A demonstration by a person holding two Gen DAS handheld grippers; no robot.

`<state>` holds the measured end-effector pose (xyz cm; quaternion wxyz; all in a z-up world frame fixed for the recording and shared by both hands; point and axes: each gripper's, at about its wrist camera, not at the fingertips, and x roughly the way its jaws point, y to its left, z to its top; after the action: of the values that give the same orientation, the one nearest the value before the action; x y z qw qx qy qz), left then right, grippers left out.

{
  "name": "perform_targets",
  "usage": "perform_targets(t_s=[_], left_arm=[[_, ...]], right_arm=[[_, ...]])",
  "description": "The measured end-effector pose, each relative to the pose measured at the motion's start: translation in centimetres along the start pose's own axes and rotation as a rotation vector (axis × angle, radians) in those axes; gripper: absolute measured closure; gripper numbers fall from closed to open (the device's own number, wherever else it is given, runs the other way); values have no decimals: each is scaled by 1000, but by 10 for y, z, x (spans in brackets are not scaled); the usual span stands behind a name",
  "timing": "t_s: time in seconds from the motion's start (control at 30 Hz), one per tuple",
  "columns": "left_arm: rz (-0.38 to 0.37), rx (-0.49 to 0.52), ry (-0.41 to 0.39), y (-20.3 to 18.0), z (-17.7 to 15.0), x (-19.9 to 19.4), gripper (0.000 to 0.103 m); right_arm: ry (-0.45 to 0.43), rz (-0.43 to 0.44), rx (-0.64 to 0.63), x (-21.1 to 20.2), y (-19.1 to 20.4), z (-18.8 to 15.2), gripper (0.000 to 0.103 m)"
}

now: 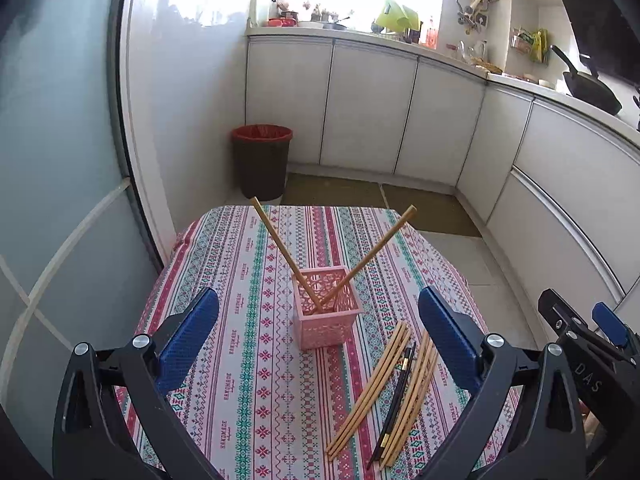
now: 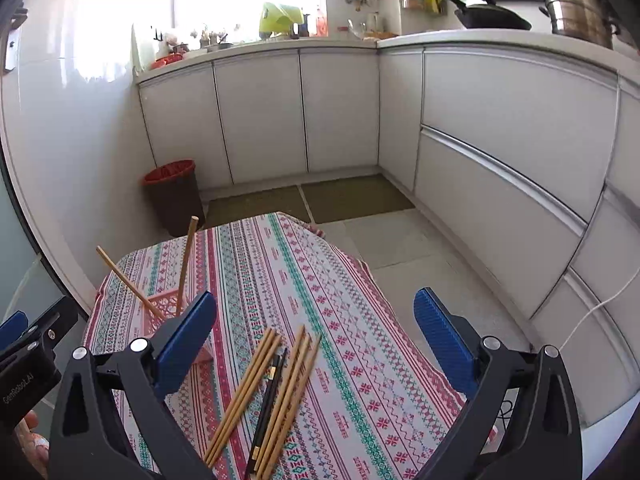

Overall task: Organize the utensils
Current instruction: 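Move both open grippers back over the chopstick pile, then close the left gripper on a chopstick while the right gripper grasps another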

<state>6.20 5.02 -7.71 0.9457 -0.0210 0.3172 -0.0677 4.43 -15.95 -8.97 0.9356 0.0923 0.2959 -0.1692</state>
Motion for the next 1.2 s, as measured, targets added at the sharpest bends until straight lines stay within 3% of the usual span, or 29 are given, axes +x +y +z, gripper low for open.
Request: perform_targets(t_s=[0.33,0.53,0.7,0.8,0.9,0.93,0.97,1.0,1.1,1.2], left_arm=[[-40,115,108,-46,-26,27,7],[-320,128,440,-91,-41,83,7],[-331,269,552,-141,-46,124,10],[-314,375,598,-171,-47,153,10],[-339,352,650,-180,-43,186,11],[-344,336,662,-180,-44,197,13],[-346,324,673,-179,-45,208,24],[-346,321,691,-177,-47,219,41],[-304,340,740,-174,-55,246,73],[-268,334,734,-167,-55,265,81]], right_arm=[[93,-67,81,27,-56,-28,7],[179,-107,197,59,-109,-43,7],[240,-118,290,83,-150,-63,7],[253,-31,386,87,-164,-64,7],[311,-3,426,100,-166,-71,7],[332,13,438,105,-166,-73,7],[346,23,439,108,-164,-74,7],[357,34,433,111,-161,-75,7],[345,21,398,116,-154,-77,7],[344,17,381,122,-153,-78,7]])
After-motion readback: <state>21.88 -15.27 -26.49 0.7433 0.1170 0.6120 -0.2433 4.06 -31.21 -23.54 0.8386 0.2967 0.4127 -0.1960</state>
